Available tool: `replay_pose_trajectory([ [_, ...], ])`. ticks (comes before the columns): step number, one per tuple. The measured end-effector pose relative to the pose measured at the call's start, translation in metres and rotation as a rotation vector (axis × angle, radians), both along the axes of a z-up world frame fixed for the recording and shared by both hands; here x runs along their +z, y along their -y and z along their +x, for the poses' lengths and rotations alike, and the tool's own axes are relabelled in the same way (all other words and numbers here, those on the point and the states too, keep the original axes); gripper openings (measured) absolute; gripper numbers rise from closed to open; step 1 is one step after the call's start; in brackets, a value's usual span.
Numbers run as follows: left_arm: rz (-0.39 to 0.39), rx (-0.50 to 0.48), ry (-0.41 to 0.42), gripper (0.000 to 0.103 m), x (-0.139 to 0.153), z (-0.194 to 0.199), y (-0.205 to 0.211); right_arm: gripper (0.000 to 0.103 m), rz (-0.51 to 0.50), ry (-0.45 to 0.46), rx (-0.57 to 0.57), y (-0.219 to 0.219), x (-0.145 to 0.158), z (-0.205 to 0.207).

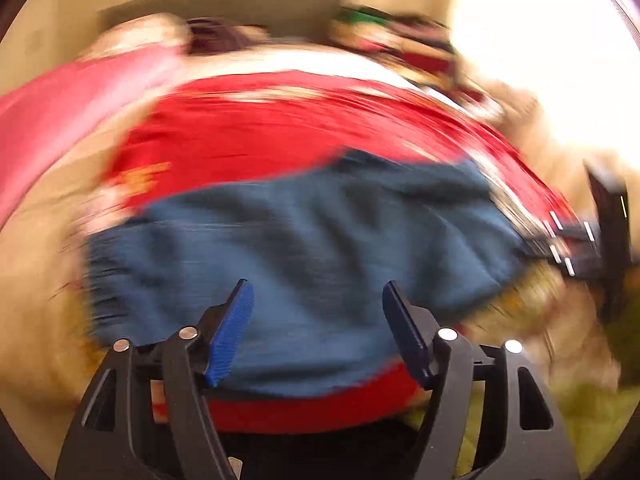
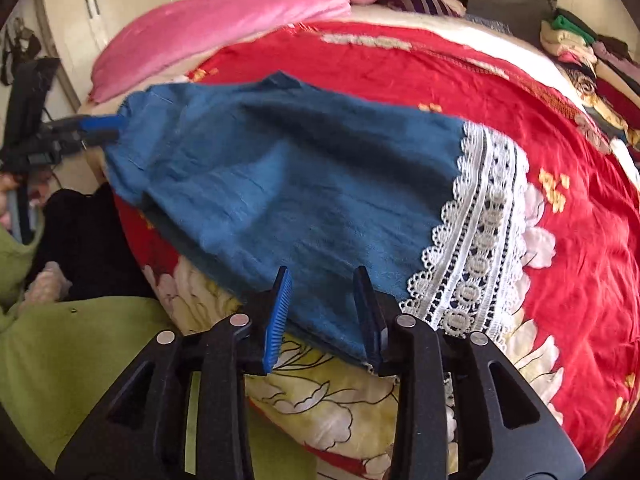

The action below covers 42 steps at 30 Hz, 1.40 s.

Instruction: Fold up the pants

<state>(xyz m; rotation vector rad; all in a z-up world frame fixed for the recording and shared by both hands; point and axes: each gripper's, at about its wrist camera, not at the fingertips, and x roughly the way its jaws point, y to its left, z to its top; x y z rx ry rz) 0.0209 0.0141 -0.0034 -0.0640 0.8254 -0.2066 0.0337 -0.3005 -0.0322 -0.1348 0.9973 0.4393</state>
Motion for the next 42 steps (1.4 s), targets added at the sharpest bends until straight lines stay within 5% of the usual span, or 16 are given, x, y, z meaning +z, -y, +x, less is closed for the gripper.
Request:
replay_pose_trajectory([
  [2,0.010,0.151,-0.008,0.069,-0.002,0.003,-0.032,0.027,-0.003,-0.037,-0.020,0.001,-0.010,0.002],
  [4,0.027,0.278,-0.012,0.089,-0.006,0.005,-0.056,0.028,0.006,-0.053,-0.026,0.005,-0.016,0.001],
  [6,0.009,0.367,-0.028,0.093,-0.012,0.009,-0.073,0.029,0.018,-0.058,-0.033,0.007,-0.017,-0.002],
  [8,-0.019,0.369,-0.053,0.091,-0.022,0.017,-0.079,0.031,0.021,-0.063,-0.035,0.008,-0.019,-0.002],
  [11,-0.036,0.329,-0.049,0.041,-0.028,0.026,-0.069,0.033,0.014,-0.073,-0.028,0.007,-0.018,-0.002],
  [18,-0.021,0.384,0.032,0.040,-0.017,0.032,-0.091,0.034,0.012,-0.077,-0.025,0.005,-0.019,0.002],
  [22,-0.008,0.420,-0.005,0.057,-0.033,0.037,-0.093,0.034,0.004,-0.079,-0.020,0.004,-0.019,0.002],
  [24,-0.040,0.423,0.016,0.057,-0.027,0.029,-0.093,0.035,0.001,-0.077,-0.015,0.003,-0.018,0.002],
  [27,0.030,0.430,0.114,0.059,0.003,0.009,-0.084,0.036,0.005,-0.042,-0.005,0.002,-0.008,-0.002],
  [29,0.042,0.404,0.160,0.059,0.022,-0.002,-0.073,0.036,0.023,-0.010,0.031,-0.004,0.001,-0.006],
  [33,0.015,0.188,0.146,0.059,0.031,0.002,-0.018,0.036,0.018,0.015,0.102,-0.022,0.006,-0.005],
  [36,0.020,0.013,0.063,0.059,0.008,0.017,0.034,0.036,-0.002,0.002,0.104,-0.029,-0.003,0.004],
  [42,0.097,-0.178,-0.131,0.058,-0.053,0.021,0.090,0.035,-0.003,-0.063,0.074,-0.026,-0.024,0.005],
])
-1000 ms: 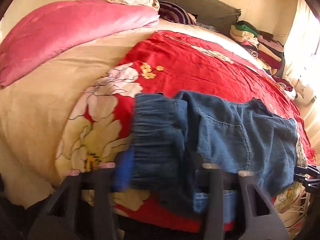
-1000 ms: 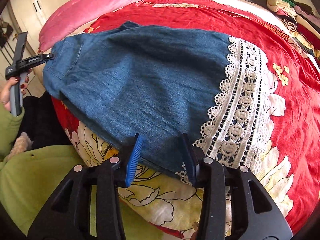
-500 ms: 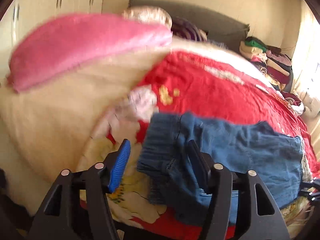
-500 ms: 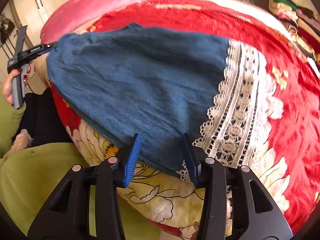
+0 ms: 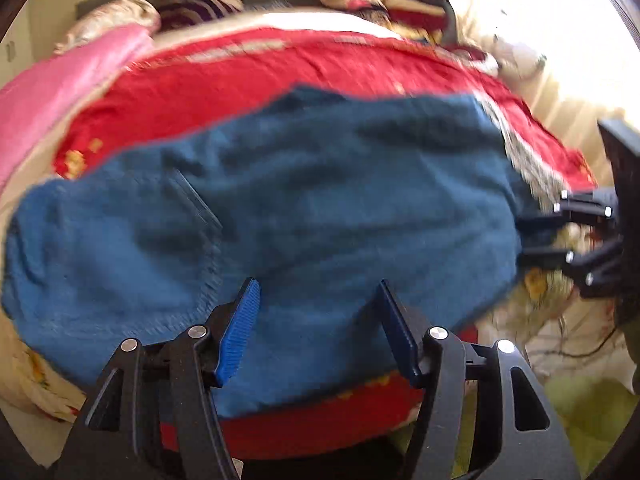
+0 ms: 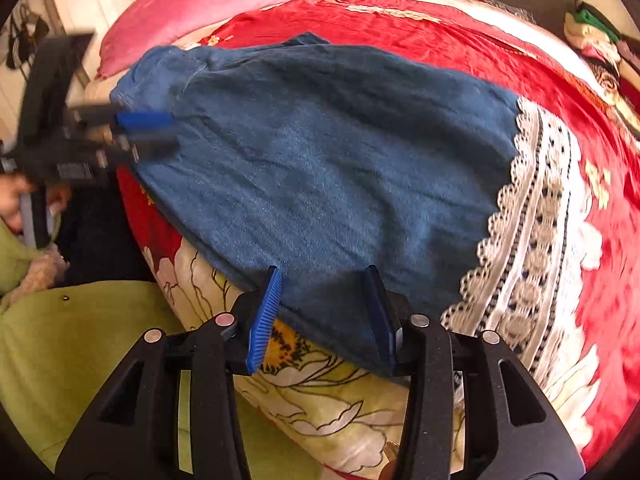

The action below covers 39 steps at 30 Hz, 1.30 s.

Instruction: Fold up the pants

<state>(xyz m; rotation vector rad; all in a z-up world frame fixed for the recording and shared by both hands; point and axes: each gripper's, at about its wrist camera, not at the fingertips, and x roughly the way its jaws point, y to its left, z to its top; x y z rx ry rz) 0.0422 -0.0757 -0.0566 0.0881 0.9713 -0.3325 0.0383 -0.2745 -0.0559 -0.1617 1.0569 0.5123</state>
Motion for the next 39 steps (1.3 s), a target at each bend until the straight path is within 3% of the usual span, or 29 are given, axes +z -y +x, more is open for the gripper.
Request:
replay_pose_trajectory([
  [2,0.035,-0.041,0.002,0.058,-0.002,-0.007,0.006,0.035,0.001,-0.003,0.006,0.001,-0.001,-0.003],
  [6,-0.056,-0.036,0.018,0.058,0.017,-0.003,-0.008,0.036,0.014,-0.011,0.022,0.004,0.003,-0.002],
  [9,-0.060,-0.005,0.079,0.058,0.040,0.016,-0.019,0.036,0.039,0.056,0.035,0.012,0.023,-0.001],
  [15,-0.129,-0.016,0.107,0.060,0.066,0.085,-0.024,0.038,0.031,0.121,-0.009,0.021,0.037,0.028],
  [20,-0.103,-0.090,0.078,0.060,0.058,0.138,0.000,0.039,0.027,0.135,-0.018,0.026,0.037,0.047],
  [26,-0.047,-0.149,-0.042,0.057,0.021,0.178,0.020,0.039,0.036,0.104,-0.038,0.036,0.022,0.061],
  [28,-0.040,-0.150,-0.063,0.042,0.013,0.181,0.022,0.039,0.034,0.084,-0.042,0.038,0.016,0.063],
  [30,-0.074,-0.158,-0.064,0.012,0.011,0.180,0.022,0.039,0.033,0.062,-0.047,0.040,0.007,0.064],
  [36,-0.171,-0.087,0.049,0.006,0.035,0.175,0.011,0.040,0.051,0.052,-0.064,0.044,0.001,0.060],
  [39,-0.147,-0.052,0.034,0.006,0.025,0.182,0.010,0.040,0.046,0.050,-0.065,0.043,-0.001,0.058],
])
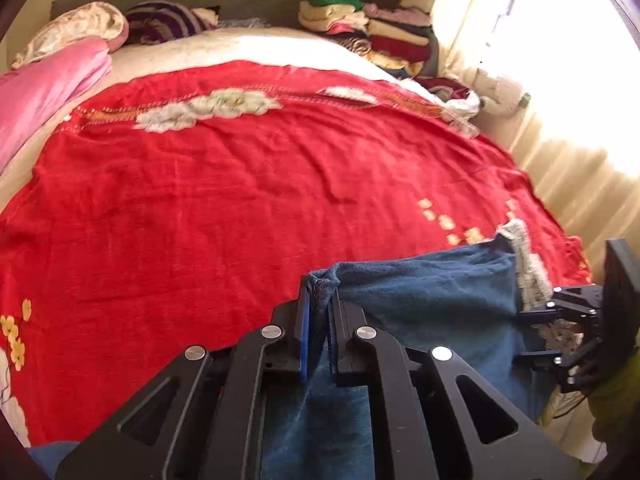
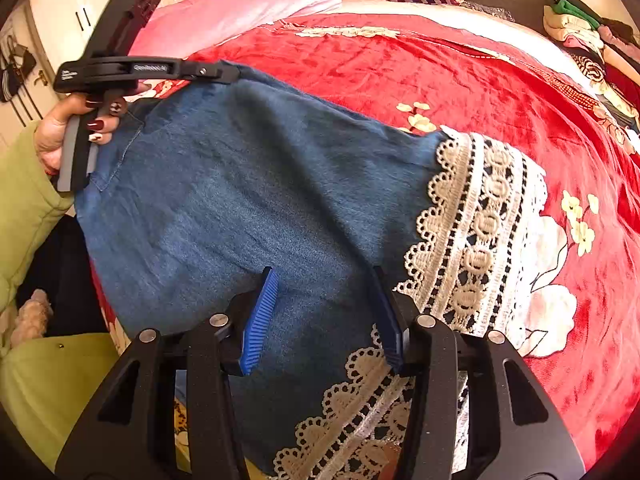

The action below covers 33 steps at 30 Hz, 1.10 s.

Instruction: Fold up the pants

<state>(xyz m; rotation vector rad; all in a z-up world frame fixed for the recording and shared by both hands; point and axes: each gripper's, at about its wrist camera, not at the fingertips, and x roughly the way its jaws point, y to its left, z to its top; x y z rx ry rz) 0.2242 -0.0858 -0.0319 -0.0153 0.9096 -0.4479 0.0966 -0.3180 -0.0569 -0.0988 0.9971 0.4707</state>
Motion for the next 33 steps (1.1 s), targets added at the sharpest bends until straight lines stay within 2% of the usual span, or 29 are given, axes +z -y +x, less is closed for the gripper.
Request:
replay_pose_trajectory([
  [2,0.042,0.003,-0.029,0.007,-0.016,0.003,0.006,0.040,-0.013,0.001,0.004,-0.001,0.000,-0.001],
  [5,0.060,0.009,-0.023,0.007,-0.021,0.001,0.011,0.041,-0.013,-0.006,0.001,-0.001,0.006,0.001],
  [9,0.049,0.006,-0.013,0.007,-0.015,-0.002,0.007,0.041,0.029,0.131,-0.114,0.026,0.046,0.008],
  [11,0.043,0.009,-0.010,0.007,-0.015,-0.003,0.005,0.043,0.059,0.149,-0.192,0.047,0.058,0.021],
  [13,0.041,0.012,-0.006,0.007,-0.014,-0.005,0.006,0.043,0.093,0.130,-0.250,0.067,0.057,0.038],
  [14,0.036,0.013,-0.003,0.007,-0.014,-0.007,0.006,0.043,0.112,0.087,-0.293,0.080,0.051,0.051],
  [19,0.024,0.016,0.005,0.007,-0.013,-0.009,0.004,0.043,0.239,-0.051,-0.305,0.103,0.019,0.084],
  [21,0.029,0.019,0.014,0.007,-0.012,-0.010,0.004,0.031,0.295,-0.082,-0.297,0.106,0.006,0.089],
  [22,0.033,0.021,0.021,0.006,-0.011,-0.011,0.004,0.022,0.312,-0.079,-0.295,0.107,0.003,0.087],
  [23,0.037,0.021,0.026,0.006,-0.010,-0.012,0.005,0.019,0.327,-0.060,-0.288,0.106,0.005,0.081],
  [26,0.034,0.023,0.056,0.006,-0.005,-0.016,0.005,0.013,0.324,0.045,-0.306,0.107,0.022,0.061],
  [29,0.016,0.029,0.063,0.006,-0.003,-0.015,0.005,0.011,0.319,0.105,-0.326,0.113,0.031,0.056],
  [33,0.044,0.042,0.028,0.006,-0.014,-0.009,0.009,0.012,0.233,0.055,-0.352,0.106,0.010,0.070],
])
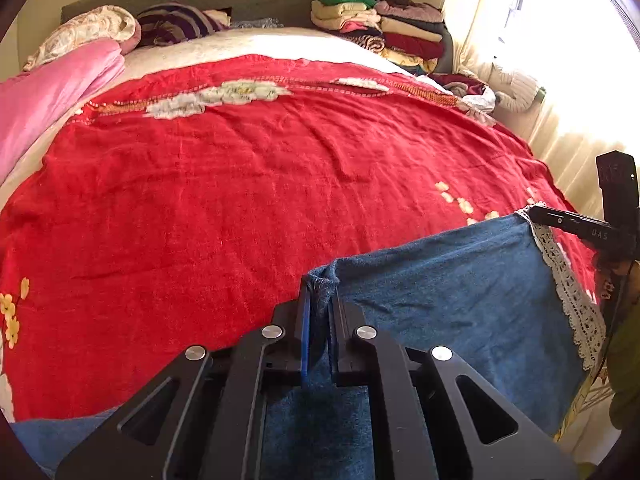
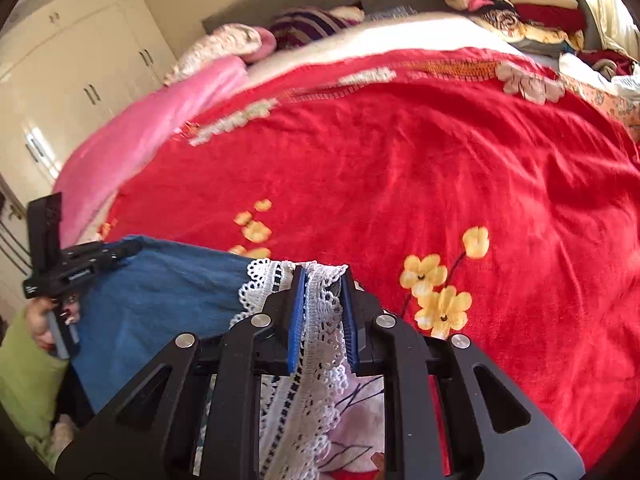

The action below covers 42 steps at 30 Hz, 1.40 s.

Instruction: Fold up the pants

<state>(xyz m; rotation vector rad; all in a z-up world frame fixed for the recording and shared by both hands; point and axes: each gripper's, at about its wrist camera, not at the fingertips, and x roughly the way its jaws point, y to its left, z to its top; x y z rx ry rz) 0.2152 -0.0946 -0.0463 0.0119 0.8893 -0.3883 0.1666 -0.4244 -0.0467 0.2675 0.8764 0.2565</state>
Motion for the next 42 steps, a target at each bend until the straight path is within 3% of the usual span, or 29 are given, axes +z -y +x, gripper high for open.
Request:
replay_pose_trajectory([
  [5,-0.003,0.003,-0.002,0.013,-0.004,-0.001,-0.003,0.025,-0.069,-0.004,-0.019,-0.003,-0.002,-0.001],
  [8,-0.023,0.009,0.003,0.039,0.005,-0.007,-0.010,0.037,-0.092,0.035,-0.044,0.001,0.014,-0.017],
  [12,-0.050,0.028,0.070,0.048,0.030,-0.032,-0.025,0.042,-0.118,0.120,-0.016,-0.005,0.039,-0.049],
  [19,-0.042,0.038,0.072,0.048,0.032,-0.092,-0.027,0.047,-0.191,0.149,0.155,-0.062,0.047,-0.095],
  [22,0.004,0.052,0.049,0.061,0.016,-0.113,-0.026,0.051,-0.258,0.133,0.242,-0.096,0.038,-0.111],
  [24,0.096,0.084,0.027,0.062,0.001,-0.119,-0.027,0.054,-0.299,0.083,0.288,-0.114,0.026,-0.119],
  [28,0.091,0.111,0.014,0.062,-0.005,-0.126,-0.040,0.056,-0.431,-0.062,0.264,-0.113,-0.004,-0.120],
  [30,0.115,0.133,0.016,0.062,-0.005,-0.127,-0.047,0.056,-0.428,-0.071,0.259,-0.104,-0.010,-0.124],
  [39,0.011,0.184,0.005,0.062,-0.005,-0.128,-0.076,0.053,-0.422,-0.078,0.238,-0.096,-0.010,-0.134],
  [42,-0.010,0.195,0.041,0.062,0.009,-0.137,-0.080,0.054,-0.408,-0.025,0.245,-0.101,0.008,-0.144],
])
